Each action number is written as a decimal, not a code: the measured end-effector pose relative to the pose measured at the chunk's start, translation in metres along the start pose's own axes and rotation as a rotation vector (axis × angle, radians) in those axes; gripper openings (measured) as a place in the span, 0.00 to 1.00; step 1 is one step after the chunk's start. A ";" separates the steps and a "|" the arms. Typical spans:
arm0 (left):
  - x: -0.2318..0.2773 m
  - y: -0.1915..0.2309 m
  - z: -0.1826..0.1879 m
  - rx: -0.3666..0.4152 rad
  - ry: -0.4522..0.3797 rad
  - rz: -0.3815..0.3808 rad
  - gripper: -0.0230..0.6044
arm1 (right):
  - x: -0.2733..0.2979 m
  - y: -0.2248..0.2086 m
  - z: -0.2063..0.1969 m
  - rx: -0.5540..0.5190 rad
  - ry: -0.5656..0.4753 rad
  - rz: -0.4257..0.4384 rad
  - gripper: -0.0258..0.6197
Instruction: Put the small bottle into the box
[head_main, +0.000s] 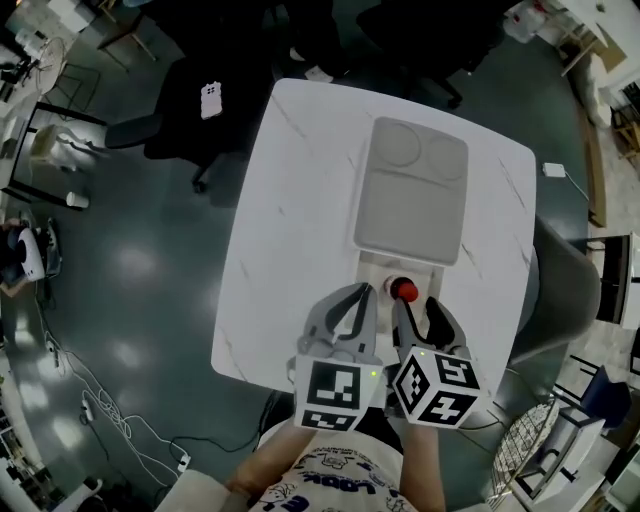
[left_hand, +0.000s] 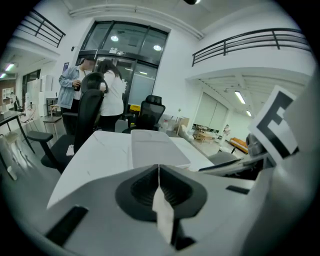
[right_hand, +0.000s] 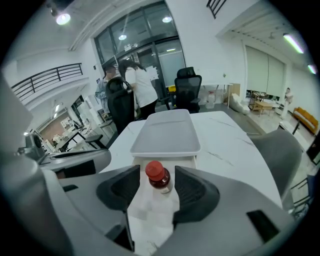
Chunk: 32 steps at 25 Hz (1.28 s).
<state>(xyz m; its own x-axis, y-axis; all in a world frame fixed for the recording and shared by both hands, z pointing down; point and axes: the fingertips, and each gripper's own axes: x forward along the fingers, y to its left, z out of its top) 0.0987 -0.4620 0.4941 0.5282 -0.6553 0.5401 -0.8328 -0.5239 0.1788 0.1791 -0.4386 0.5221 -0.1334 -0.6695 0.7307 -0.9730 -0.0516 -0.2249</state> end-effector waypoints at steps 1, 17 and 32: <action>-0.003 -0.002 0.005 0.007 -0.014 0.001 0.07 | -0.007 0.001 0.005 0.004 -0.024 0.003 0.39; -0.071 -0.034 0.076 0.107 -0.237 0.048 0.07 | -0.102 0.022 0.056 -0.044 -0.308 0.076 0.28; -0.117 -0.049 0.099 0.138 -0.346 0.084 0.07 | -0.146 0.043 0.064 -0.105 -0.395 0.127 0.20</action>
<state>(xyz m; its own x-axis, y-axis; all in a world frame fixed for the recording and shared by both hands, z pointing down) 0.0937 -0.4135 0.3405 0.5031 -0.8319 0.2341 -0.8580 -0.5132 0.0205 0.1684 -0.3910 0.3643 -0.1912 -0.8993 0.3934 -0.9700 0.1119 -0.2157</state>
